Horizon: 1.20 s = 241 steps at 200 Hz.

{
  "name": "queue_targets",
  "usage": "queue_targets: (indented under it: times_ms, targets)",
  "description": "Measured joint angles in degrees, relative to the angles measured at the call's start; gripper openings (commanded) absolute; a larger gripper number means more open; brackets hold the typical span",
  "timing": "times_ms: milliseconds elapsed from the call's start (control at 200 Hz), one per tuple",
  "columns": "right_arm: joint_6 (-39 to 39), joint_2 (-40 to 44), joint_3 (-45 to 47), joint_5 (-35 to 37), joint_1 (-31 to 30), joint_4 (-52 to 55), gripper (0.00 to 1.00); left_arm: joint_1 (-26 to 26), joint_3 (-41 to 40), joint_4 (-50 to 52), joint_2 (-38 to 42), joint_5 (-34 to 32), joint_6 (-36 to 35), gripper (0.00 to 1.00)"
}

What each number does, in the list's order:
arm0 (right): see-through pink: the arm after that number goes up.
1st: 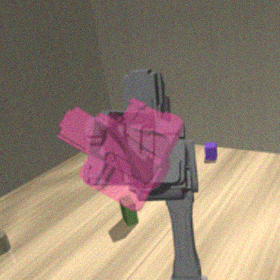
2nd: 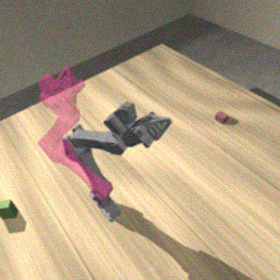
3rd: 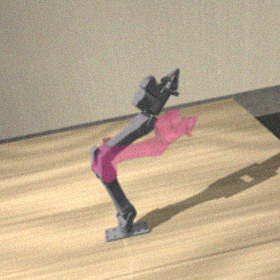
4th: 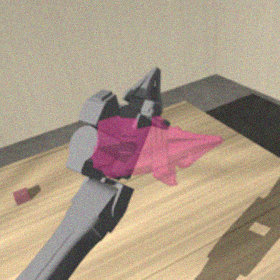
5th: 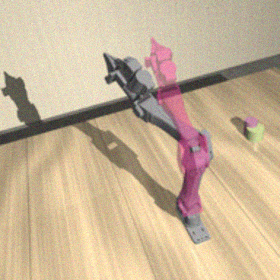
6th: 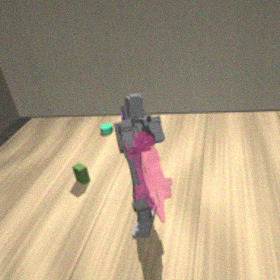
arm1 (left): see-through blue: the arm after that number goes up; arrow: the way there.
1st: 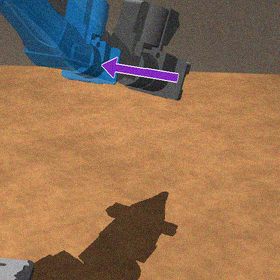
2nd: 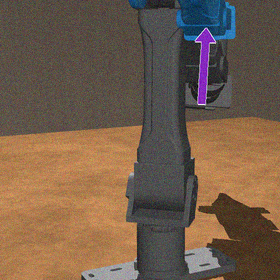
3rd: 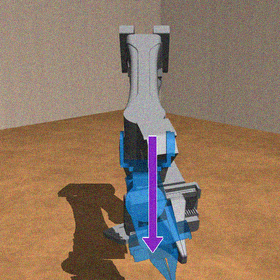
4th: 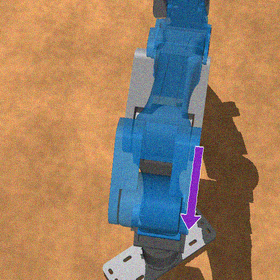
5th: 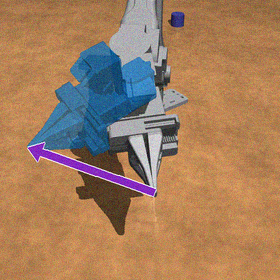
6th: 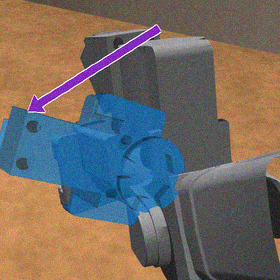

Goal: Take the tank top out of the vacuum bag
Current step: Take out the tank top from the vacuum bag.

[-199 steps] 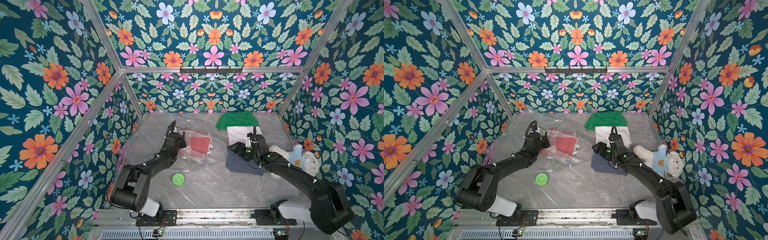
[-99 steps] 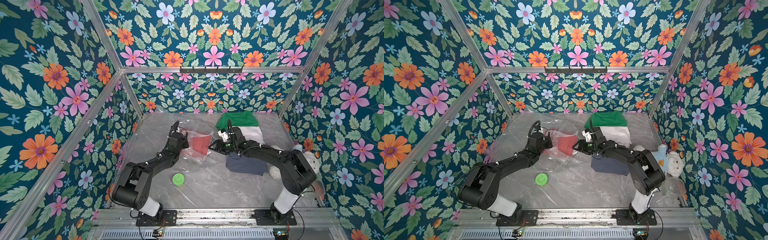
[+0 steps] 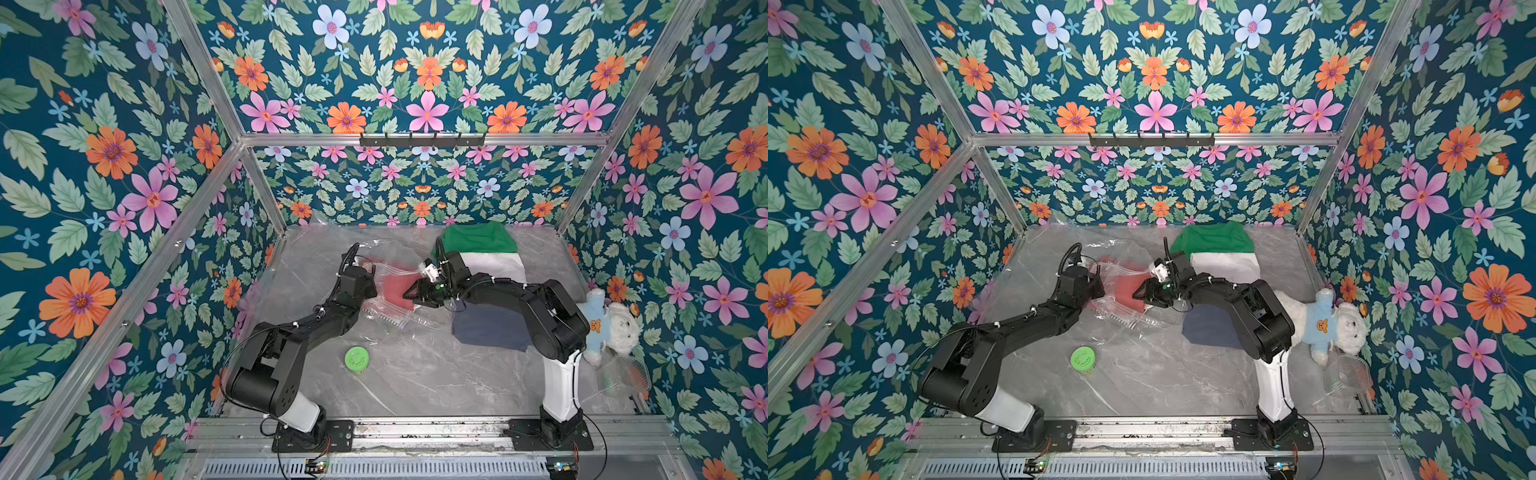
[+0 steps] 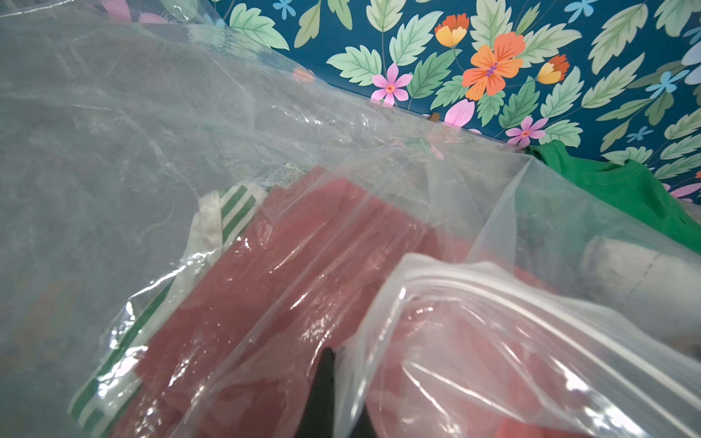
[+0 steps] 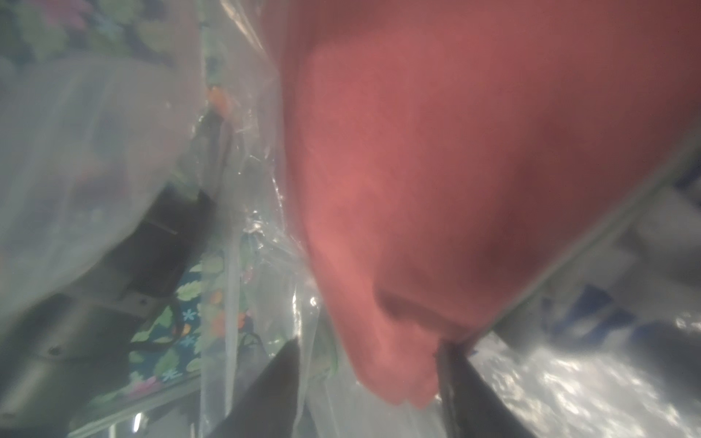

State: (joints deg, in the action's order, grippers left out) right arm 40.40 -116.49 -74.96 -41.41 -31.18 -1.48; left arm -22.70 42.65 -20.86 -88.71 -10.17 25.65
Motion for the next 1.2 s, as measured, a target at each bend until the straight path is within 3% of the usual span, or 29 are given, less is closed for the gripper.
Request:
queue_targets:
  times_ms: [255,520,670,735,855,940,1205]
  targets:
    - [-0.04,-1.62,-2.25,-0.39,0.0,1.84,0.68,0.0,-0.02,0.04,-0.74,-0.26,0.02,0.0]
    - [-1.73,-1.97,-3.91,-2.8,-0.17,2.03,0.41,0.07,-0.24,0.0,-1.05,-0.31,0.2,0.0]
    - [-2.69,0.26,-1.9,-4.57,-0.2,-0.31,0.36,0.09,-0.57,-0.13,-1.05,-0.42,0.68,0.0]
    - [-2.89,1.07,-1.07,-5.03,-0.22,-1.66,0.38,0.09,-0.63,-0.15,-1.07,-0.42,1.01,0.0]
    - [-2.86,1.79,0.55,-4.46,-0.13,-2.78,0.6,0.07,-0.66,-0.17,-1.2,-0.39,1.01,0.0]
    - [-2.84,1.79,0.72,-2.05,-0.07,-1.49,0.69,0.07,-0.76,-0.24,-1.2,-0.39,1.01,0.0]
    - [-3.52,-0.33,-2.62,3.21,0.11,4.07,0.7,0.04,-1.01,-0.37,-1.2,-0.35,1.01,0.0]
